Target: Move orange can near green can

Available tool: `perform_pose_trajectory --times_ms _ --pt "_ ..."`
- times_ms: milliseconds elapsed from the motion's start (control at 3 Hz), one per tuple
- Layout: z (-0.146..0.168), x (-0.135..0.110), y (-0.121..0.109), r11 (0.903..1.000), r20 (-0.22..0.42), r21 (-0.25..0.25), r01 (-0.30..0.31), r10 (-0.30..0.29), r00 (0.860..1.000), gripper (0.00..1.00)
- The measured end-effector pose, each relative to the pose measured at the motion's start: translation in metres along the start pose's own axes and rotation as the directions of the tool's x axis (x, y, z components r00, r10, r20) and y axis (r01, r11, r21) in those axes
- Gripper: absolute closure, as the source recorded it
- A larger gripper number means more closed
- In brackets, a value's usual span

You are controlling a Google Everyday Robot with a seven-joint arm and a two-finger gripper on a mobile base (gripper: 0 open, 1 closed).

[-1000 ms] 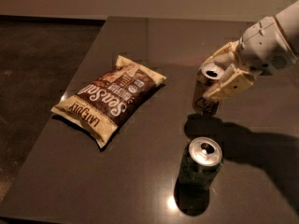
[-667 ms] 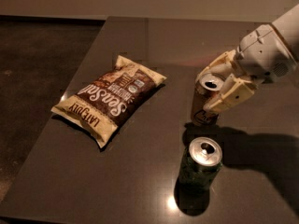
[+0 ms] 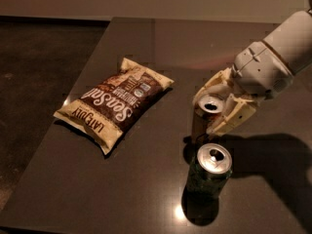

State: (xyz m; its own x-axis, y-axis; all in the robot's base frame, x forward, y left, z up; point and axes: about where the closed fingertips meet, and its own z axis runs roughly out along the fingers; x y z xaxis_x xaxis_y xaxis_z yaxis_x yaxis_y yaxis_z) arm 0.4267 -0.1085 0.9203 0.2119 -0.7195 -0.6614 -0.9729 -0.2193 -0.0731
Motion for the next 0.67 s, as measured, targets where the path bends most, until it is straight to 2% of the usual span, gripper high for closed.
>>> perform_pose_trajectory --times_ms 333,667 --pt "0.0066 -0.002 0.0052 0.9967 0.004 -0.037 0.072 -0.072 0.997 1.0" --pt "0.0118 -0.0034 0.0088 0.9886 0.011 -0.071 0.132 -0.132 0.991 0.82"
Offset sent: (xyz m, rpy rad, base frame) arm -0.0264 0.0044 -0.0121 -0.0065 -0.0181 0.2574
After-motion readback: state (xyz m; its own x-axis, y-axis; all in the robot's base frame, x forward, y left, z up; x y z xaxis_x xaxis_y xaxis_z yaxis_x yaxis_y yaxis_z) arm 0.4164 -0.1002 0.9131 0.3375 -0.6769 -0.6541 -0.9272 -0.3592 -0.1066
